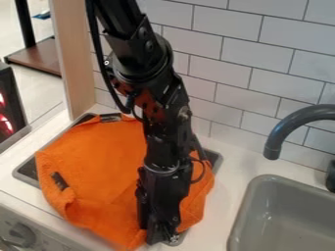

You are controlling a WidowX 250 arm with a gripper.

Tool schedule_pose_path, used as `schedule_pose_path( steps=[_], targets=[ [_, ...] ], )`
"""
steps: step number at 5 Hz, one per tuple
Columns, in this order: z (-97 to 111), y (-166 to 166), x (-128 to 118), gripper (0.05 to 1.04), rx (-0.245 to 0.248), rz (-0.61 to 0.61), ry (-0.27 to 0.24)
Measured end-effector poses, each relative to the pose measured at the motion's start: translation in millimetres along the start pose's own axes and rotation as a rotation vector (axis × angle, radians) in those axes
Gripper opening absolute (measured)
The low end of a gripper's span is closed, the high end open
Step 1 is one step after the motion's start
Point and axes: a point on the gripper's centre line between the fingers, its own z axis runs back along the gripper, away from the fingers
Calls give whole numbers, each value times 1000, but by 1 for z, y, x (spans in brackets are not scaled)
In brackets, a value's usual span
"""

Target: Unfold the cloth from top left to bottom right

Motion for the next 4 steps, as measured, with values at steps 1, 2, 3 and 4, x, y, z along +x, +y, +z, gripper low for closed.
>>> schedule_pose_path(
  steps=[1,2,3,4],
  targets=[
    [9,1,2,832,6,-8,-21],
    [26,1,3,1022,11,-4,-60],
    [46,-1,2,1006,9,-8,-98],
    [73,-4,0,999,11,-23,-154]
  ],
)
